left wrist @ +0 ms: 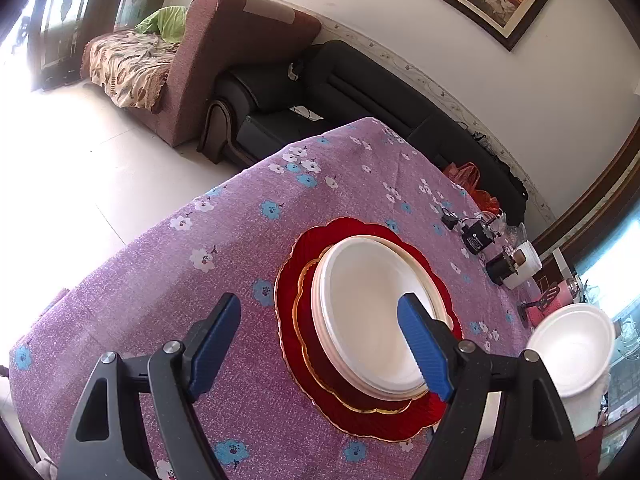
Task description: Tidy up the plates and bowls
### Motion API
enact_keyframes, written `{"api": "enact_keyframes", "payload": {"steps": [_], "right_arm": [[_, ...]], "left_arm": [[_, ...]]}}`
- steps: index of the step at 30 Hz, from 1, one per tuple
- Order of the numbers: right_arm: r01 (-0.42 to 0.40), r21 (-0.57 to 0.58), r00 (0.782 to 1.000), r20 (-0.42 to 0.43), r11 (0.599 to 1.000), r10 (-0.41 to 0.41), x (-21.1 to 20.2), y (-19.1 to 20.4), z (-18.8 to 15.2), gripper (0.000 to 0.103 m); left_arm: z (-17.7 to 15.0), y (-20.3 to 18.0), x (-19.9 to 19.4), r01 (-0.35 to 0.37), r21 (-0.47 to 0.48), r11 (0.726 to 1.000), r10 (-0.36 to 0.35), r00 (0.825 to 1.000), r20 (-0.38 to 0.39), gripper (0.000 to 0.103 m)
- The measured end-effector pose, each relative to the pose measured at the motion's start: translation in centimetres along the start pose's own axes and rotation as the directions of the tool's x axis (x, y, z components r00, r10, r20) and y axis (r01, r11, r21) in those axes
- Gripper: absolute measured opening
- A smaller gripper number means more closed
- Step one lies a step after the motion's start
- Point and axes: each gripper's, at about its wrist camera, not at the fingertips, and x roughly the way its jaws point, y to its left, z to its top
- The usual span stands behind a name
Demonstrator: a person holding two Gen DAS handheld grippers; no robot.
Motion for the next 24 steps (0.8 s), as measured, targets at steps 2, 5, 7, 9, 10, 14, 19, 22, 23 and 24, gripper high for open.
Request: {"api": "enact_keyframes", "payload": {"steps": [2, 5, 7, 9, 10, 14, 19, 22, 23, 24], "right_arm": [[0.0, 0.0, 1.0, 0.0, 1.0, 0.0, -0.1, 0.0, 0.0, 0.102], [0.0, 0.0, 1.0, 0.0, 1.0, 0.0, 0.0, 0.0, 0.0, 0.102], [0.0, 0.0, 1.0, 0.0, 1.0, 0.0, -0.1, 0.0, 0.0, 0.102], [0.0, 0.0, 1.0, 0.0, 1.0, 0.0, -0.1, 0.0, 0.0, 0.102], [0.0, 0.0, 1.0, 0.0, 1.0, 0.0, -0.1, 0.0, 0.0, 0.102], [0.001, 0.0, 1.0, 0.0, 1.0, -0.001, 0.0, 0.0, 0.0, 0.102], [0.001, 0.0, 1.0, 0.0, 1.0, -0.001, 0.0, 0.0, 0.0, 0.102], [0.001, 0.0, 1.0, 0.0, 1.0, -0.001, 0.0, 0.0, 0.0, 0.102], [0.001, 0.0, 1.0, 0.0, 1.0, -0.001, 0.0, 0.0, 0.0, 0.102], [0.001, 0.0, 1.0, 0.0, 1.0, -0.001, 0.0, 0.0, 0.0, 0.102]], "left_arm": [[-0.1, -0.4, -0.1, 0.006, 0.012, 1.0, -0.006, 1.0, 0.0, 0.08], [-0.2, -1.2, -0.6, 0.007, 0.047, 0.999, -0.007, 1.0, 0.014, 0.08], [-0.4, -1.9, -1.0, 0.007, 0.068, 0.998, -0.009, 1.0, 0.026, 0.08], [-0.6, -2.5, -1.3, 0.01, 0.084, 0.996, -0.013, 0.999, 0.032, 0.08], [-0.8, -2.7, -1.5, 0.01, 0.092, 0.996, -0.013, 0.999, 0.038, 0.08], [-1.1, -3.5, -1.6, 0.022, 0.102, 0.995, -0.026, 0.999, 0.035, 0.08], [-1.7, -3.7, -2.1, 0.031, 0.12, 0.992, -0.034, 0.999, 0.025, 0.08], [-1.4, -3.3, -2.4, 0.033, 0.125, 0.992, -0.037, 0.999, 0.032, 0.08], [-1.3, -3.2, -2.5, 0.038, 0.123, 0.992, -0.042, 0.999, 0.034, 0.08], [-1.2, -3.1, -2.5, 0.04, 0.121, 0.992, -0.045, 0.998, 0.036, 0.08]]}}
